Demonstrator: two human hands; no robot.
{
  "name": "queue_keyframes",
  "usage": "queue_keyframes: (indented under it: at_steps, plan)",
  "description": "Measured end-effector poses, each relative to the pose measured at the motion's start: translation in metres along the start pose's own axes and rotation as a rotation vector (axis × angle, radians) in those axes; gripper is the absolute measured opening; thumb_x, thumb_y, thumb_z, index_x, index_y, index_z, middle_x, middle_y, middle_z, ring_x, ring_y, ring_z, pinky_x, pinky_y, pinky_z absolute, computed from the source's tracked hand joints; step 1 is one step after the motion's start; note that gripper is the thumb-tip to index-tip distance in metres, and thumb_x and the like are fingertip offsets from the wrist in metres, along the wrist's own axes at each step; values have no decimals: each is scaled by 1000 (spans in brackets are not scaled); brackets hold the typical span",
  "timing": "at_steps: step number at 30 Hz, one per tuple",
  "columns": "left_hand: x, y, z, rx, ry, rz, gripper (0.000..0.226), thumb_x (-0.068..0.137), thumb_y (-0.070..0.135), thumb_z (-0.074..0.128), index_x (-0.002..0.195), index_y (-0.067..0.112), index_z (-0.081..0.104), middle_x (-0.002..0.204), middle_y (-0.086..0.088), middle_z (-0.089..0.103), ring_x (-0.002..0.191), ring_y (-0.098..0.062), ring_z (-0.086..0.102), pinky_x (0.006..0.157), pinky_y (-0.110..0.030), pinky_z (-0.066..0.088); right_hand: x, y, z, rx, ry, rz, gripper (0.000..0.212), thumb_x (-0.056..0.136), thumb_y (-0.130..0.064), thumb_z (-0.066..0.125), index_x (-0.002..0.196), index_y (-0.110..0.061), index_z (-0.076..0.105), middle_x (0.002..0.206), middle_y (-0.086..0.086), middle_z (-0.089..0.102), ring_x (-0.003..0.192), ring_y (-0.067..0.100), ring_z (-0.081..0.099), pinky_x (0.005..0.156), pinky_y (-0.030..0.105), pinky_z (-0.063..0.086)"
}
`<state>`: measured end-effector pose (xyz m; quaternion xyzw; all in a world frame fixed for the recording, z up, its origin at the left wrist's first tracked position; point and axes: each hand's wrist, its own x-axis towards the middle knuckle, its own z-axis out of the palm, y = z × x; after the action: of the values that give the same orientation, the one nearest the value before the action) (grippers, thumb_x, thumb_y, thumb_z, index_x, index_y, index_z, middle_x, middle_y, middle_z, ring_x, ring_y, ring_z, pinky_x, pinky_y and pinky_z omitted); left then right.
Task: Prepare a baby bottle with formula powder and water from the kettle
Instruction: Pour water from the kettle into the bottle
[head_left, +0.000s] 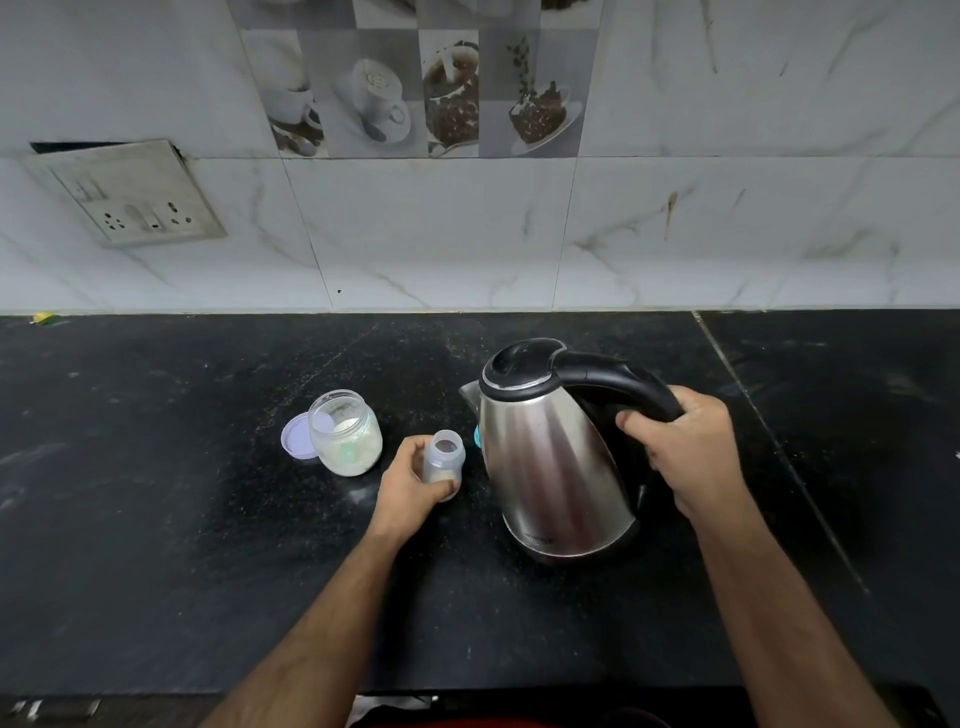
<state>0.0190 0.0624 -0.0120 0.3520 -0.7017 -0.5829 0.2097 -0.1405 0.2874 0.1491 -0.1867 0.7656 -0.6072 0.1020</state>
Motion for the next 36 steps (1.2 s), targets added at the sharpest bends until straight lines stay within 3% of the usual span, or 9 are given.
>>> queue_keyframes:
  at_steps: [5, 8, 12, 18, 22, 26, 36]
  plan:
    - [-1, -5, -7, -19, 8, 3, 55, 68, -5, 80, 108, 25, 59, 111, 5, 70, 104, -12, 65, 92, -26, 51, -4, 0, 1, -79, -48, -13, 18, 74, 5, 73, 67, -10, 68, 45, -7, 55, 41, 4, 46, 44, 18, 38]
    - [-2, -5, -9, -30, -2, 0, 56, 68, -7, 80, 111, 20, 59, 112, 4, 70, 104, -10, 65, 92, -23, 49, -4, -2, 2, -127, -75, -30, 16, 73, 3, 74, 70, -13, 71, 58, 2, 65, 54, 10, 57, 56, 27, 47]
    - [-3, -3, -10, -42, -20, -2, 55, 68, -10, 80, 110, 19, 59, 110, 5, 70, 100, -6, 65, 89, -21, 48, 0, -4, 1, -181, -108, -29, 18, 72, 0, 76, 75, -18, 74, 59, -3, 67, 58, 14, 62, 60, 30, 49]
    - [-5, -1, -11, -38, -59, 6, 53, 68, -8, 81, 108, 20, 60, 110, 0, 71, 103, -14, 66, 95, -28, 50, 4, -12, 5, -275, -167, -24, 10, 71, -3, 75, 74, -13, 73, 71, 16, 70, 59, 20, 61, 60, 35, 48]
    - [-7, 0, -12, -47, -48, 3, 53, 68, -9, 80, 107, 21, 60, 110, 0, 71, 104, -15, 66, 97, -29, 50, 6, -17, 9, -373, -197, -63, 5, 70, -10, 74, 69, -12, 69, 64, 12, 66, 55, 20, 58, 58, 37, 47]
    - [-9, 0, -13, -34, -45, -7, 52, 69, -7, 80, 106, 23, 60, 110, 1, 71, 105, -15, 66, 98, -30, 50, 8, -22, 11, -420, -201, -104, 6, 70, -12, 75, 68, -14, 70, 63, 8, 67, 65, 30, 66, 62, 41, 51]
    - [-8, 1, -12, -40, -64, -35, 53, 67, -4, 82, 108, 22, 60, 110, 3, 72, 106, -15, 67, 101, -38, 50, 14, -32, 19, -505, -212, -156, 9, 68, -19, 76, 66, -18, 67, 54, 0, 62, 50, 19, 57, 54, 35, 48]
